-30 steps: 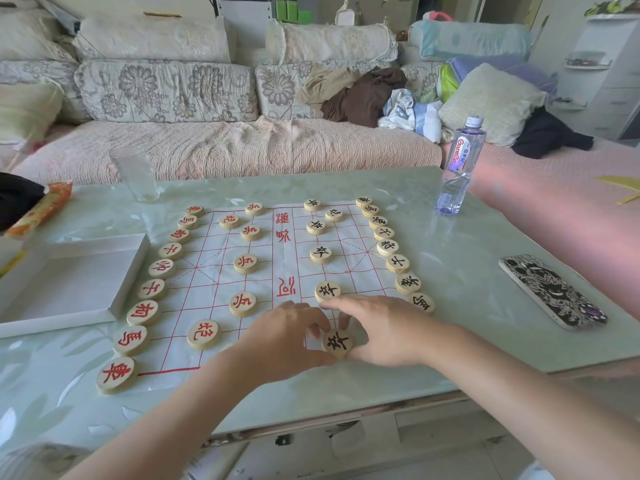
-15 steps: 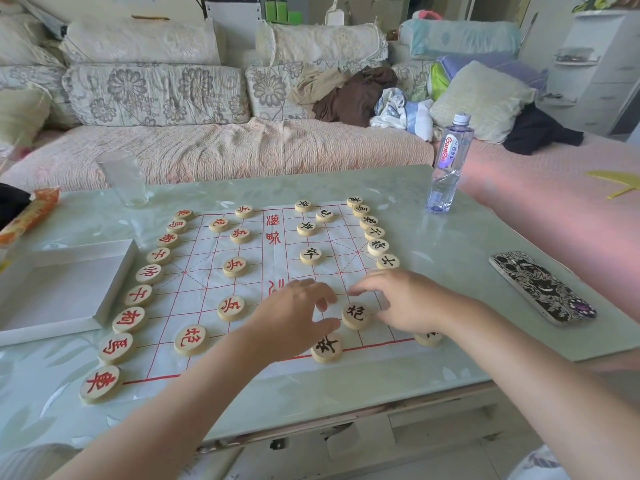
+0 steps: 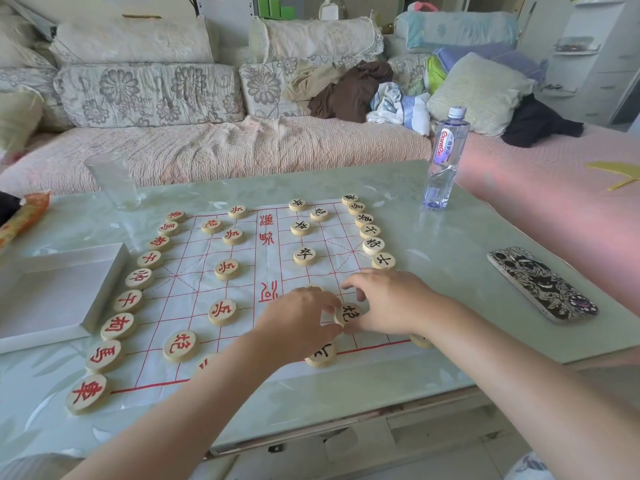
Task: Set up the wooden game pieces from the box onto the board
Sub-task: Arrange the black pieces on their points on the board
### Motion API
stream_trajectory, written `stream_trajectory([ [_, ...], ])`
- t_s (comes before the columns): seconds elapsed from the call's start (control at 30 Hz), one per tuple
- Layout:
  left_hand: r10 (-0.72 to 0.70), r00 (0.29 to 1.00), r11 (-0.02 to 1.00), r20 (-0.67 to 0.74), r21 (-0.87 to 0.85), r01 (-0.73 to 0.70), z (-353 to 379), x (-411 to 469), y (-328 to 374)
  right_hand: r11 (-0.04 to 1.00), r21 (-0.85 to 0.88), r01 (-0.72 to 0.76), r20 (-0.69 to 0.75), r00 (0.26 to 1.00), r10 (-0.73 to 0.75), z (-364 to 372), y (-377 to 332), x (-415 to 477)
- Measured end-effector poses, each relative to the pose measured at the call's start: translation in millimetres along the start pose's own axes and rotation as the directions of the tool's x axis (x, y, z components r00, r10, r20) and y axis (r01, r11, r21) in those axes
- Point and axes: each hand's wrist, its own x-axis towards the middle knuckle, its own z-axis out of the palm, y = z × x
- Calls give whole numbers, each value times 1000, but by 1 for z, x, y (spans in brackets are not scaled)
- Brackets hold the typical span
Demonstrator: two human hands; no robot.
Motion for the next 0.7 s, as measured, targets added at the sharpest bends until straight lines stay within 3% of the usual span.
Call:
stream_trajectory([
  [0.23, -21, 999, 1000, -38, -7, 20, -3, 0, -1, 989, 144, 28, 85, 996, -40, -3, 5, 1],
  [0.43, -12, 1000, 1000, 17, 19, 12, -1, 1, 1, 992, 123, 15, -9, 1000, -14, 8, -1, -1],
  [0.57, -22, 1000, 1000, -20, 9, 22, -2, 2, -1, 983, 174, 64, 53, 996, -74, 3, 4, 0],
  [0.7, -9, 1000, 999, -29, 36, 10, -1, 4, 2, 988, 153, -3, -1, 1000, 4, 3, 4, -1],
])
